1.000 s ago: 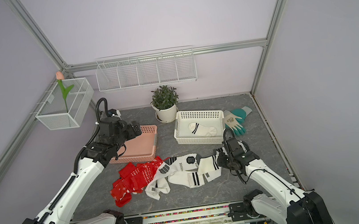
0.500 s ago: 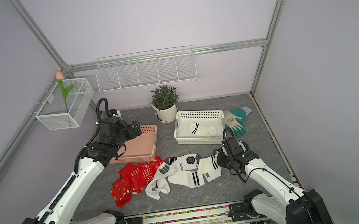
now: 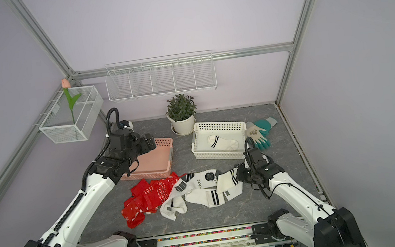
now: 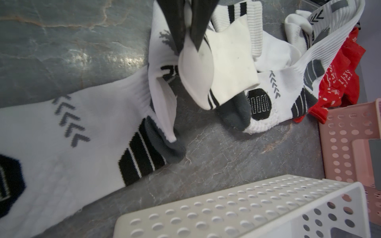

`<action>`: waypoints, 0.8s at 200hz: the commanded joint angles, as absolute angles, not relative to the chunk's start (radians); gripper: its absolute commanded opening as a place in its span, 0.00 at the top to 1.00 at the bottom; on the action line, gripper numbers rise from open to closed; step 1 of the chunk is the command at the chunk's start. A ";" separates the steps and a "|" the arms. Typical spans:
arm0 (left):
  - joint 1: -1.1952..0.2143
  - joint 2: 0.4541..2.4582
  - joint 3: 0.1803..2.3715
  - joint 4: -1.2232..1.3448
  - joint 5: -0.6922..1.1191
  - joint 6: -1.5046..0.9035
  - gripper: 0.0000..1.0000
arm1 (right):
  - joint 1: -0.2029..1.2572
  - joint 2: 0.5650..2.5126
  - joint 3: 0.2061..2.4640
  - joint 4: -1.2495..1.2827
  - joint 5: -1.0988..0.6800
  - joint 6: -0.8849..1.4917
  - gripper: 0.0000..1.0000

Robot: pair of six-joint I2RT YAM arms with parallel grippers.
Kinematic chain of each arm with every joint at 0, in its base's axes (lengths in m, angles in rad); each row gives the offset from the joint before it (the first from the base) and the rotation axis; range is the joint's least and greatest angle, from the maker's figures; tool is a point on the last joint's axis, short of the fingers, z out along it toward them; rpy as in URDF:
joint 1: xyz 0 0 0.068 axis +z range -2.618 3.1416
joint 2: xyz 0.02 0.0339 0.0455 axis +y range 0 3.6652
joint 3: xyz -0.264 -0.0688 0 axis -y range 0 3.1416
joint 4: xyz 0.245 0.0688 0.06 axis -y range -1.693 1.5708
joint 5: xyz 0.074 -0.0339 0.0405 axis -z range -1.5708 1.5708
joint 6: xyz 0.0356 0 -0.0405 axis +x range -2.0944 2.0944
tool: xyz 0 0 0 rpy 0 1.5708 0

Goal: Sort the socks into the basket by color
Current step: Pick up the sock at the center of the board.

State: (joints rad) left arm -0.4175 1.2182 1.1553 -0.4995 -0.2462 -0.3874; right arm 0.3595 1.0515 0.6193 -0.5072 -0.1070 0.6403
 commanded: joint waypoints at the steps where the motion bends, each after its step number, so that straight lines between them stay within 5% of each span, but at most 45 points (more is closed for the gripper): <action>1: -0.421 1.224 1.175 -0.509 -0.263 -0.389 0.01 | 0.354 1.054 0.666 -0.549 -0.127 0.613 0.90; 160: -0.422 1.219 1.179 -0.515 -0.268 -0.388 0.01 | 0.415 1.157 0.981 -0.636 -0.272 0.526 0.93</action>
State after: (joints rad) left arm -0.4183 1.2182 1.1553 -0.4995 -0.2466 -0.3874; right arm 0.4004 1.1271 0.9302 -0.6117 -0.2390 0.5591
